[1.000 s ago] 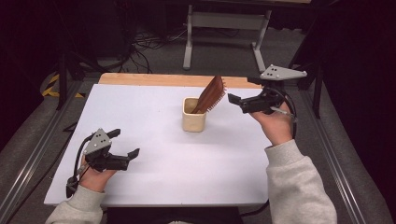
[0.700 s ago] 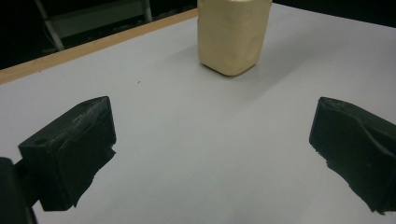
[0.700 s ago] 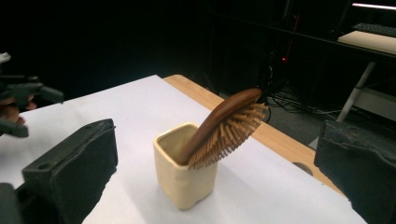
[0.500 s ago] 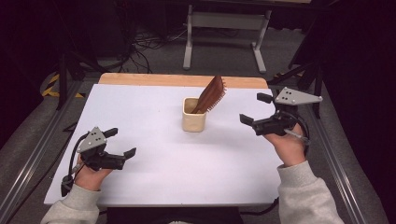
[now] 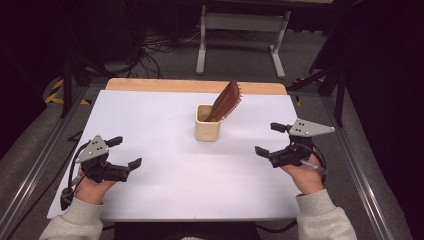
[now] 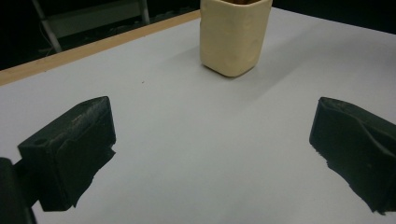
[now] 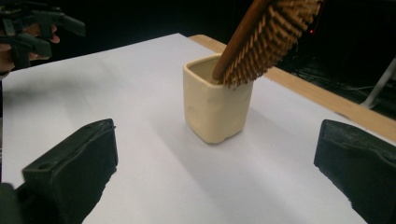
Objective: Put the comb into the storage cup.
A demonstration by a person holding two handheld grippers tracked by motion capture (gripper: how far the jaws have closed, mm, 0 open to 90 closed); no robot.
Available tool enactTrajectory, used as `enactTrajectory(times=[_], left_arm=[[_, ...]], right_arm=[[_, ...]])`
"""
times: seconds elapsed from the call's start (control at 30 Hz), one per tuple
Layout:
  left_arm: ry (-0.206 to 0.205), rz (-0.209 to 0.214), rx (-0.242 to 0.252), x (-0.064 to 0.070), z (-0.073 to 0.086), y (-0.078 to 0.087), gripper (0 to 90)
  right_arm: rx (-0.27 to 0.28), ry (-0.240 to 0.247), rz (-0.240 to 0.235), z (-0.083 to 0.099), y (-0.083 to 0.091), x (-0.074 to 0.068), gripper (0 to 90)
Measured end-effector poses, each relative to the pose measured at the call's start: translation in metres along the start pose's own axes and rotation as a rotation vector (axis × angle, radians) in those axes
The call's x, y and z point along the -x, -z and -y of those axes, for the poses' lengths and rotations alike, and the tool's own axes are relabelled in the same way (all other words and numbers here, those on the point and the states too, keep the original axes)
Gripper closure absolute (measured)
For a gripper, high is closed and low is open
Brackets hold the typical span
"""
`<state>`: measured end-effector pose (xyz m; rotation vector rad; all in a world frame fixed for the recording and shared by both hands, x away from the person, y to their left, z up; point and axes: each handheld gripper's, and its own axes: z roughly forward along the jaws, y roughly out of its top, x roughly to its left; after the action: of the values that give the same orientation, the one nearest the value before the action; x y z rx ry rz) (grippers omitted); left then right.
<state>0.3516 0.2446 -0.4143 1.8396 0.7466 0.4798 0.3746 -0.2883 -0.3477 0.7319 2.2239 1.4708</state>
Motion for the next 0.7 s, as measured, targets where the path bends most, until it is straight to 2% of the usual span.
enactTrajectory(times=[0.47,0.7], left_arm=[[0.024,0.019,0.010,-0.002,0.008,0.003,1.4],[0.026,0.022,0.026,-0.002,0.012,0.005,1.4]], right_arm=[[0.006,-0.050,-0.030,0.058,-0.010,-0.007,0.1],[-0.015,-0.059,-0.042,0.077,-0.019,-0.010,0.1]])
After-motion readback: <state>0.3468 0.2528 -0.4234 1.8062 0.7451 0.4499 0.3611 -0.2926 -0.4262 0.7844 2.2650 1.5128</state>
